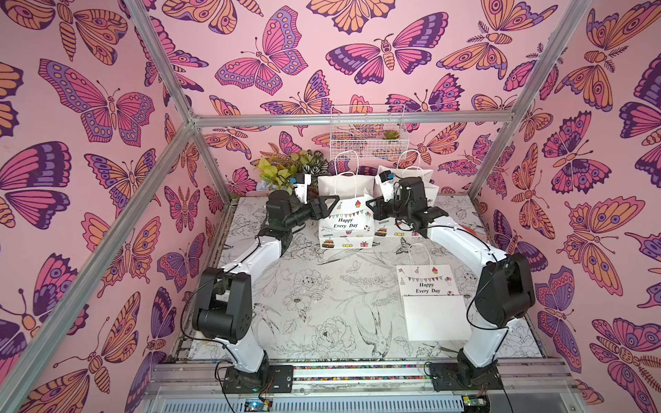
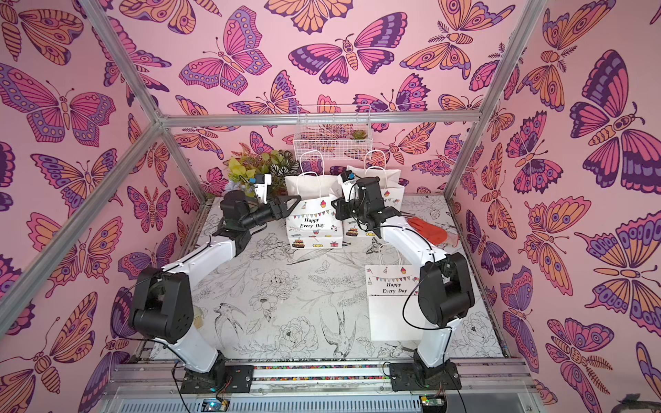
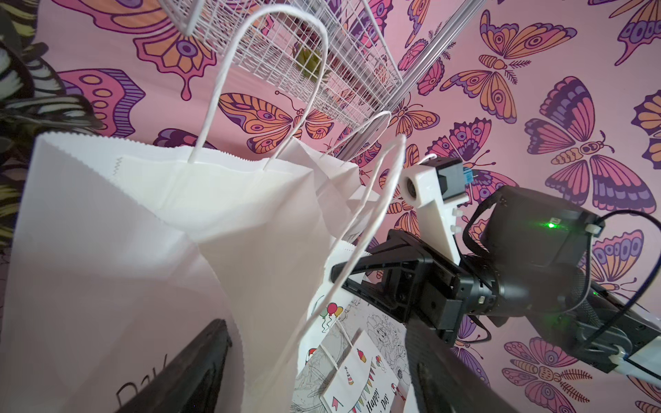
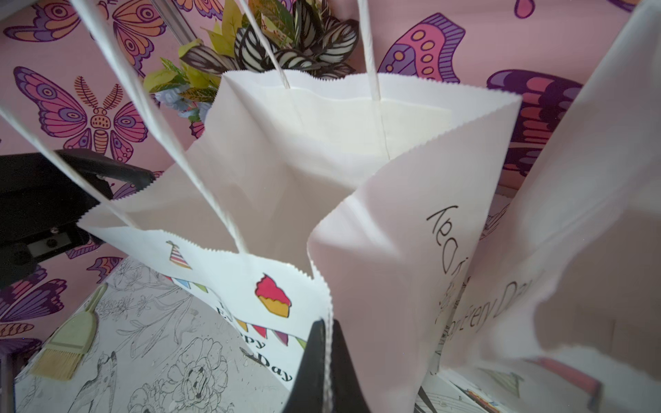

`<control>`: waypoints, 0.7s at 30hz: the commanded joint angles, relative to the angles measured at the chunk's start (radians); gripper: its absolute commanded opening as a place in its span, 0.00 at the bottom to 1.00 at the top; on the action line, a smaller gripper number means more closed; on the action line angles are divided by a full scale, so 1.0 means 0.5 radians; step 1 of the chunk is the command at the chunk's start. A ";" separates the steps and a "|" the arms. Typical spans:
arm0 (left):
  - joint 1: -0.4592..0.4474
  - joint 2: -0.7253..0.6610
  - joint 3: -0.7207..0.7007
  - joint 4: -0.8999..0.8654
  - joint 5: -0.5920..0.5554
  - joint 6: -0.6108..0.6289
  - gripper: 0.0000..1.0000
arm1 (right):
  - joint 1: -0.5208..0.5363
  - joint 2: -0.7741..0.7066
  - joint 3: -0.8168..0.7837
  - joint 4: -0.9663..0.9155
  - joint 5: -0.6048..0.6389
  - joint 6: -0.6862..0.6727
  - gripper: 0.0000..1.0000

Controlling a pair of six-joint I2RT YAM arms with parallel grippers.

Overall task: Put away the paper bag
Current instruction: Pick up the paper bag from the center of the board.

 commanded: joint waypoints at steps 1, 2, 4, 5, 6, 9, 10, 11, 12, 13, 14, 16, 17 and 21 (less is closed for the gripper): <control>0.018 -0.314 -0.148 -0.029 -0.091 0.040 0.81 | 0.006 -0.133 -0.022 -0.144 -0.179 0.036 0.00; 0.031 -0.440 -0.205 -0.098 -0.152 0.079 0.81 | 0.006 -0.168 -0.023 -0.194 -0.225 0.038 0.00; 0.060 -0.672 -0.283 -0.326 -0.296 0.186 0.81 | 0.009 -0.234 -0.026 -0.302 -0.319 0.038 0.00; 0.081 -0.841 -0.312 -0.460 -0.377 0.237 0.81 | 0.006 -0.265 -0.021 -0.366 -0.380 0.039 0.00; 0.114 -0.964 -0.340 -0.600 -0.450 0.252 0.81 | 0.007 -0.301 -0.014 -0.426 -0.438 0.042 0.00; 0.289 -1.241 -0.396 -0.918 -0.509 0.214 0.81 | 0.002 -0.411 -0.002 -0.583 -0.629 0.069 0.00; 0.347 -1.306 -0.406 -0.992 -0.490 0.199 0.82 | -0.001 -0.448 0.005 -0.627 -0.686 0.078 0.00; 0.412 -1.364 -0.421 -1.057 -0.439 0.179 0.82 | -0.008 -0.457 0.013 -0.673 -0.753 0.092 0.00; 0.464 -1.412 -0.428 -1.096 -0.389 0.163 0.81 | -0.017 -0.543 0.018 -0.695 -0.819 0.106 0.00; 0.514 -1.451 -0.430 -1.137 -0.318 0.147 0.81 | -0.036 -0.581 0.025 -0.725 -0.901 0.129 0.00; 0.554 -1.479 -0.427 -1.177 -0.246 0.130 0.81 | -0.056 -0.612 0.043 -0.759 -0.977 0.151 0.00; 0.611 -1.502 -0.400 -1.261 -0.062 0.135 0.81 | -0.118 -0.640 0.100 -0.805 -1.167 0.199 0.00; 0.631 -1.510 -0.368 -1.330 0.025 0.147 0.81 | -0.163 -0.636 0.145 -0.824 -1.273 0.233 0.00; 0.644 -1.577 -0.325 -1.455 0.339 0.176 0.81 | -0.378 -0.579 0.313 -0.759 -1.760 0.443 0.00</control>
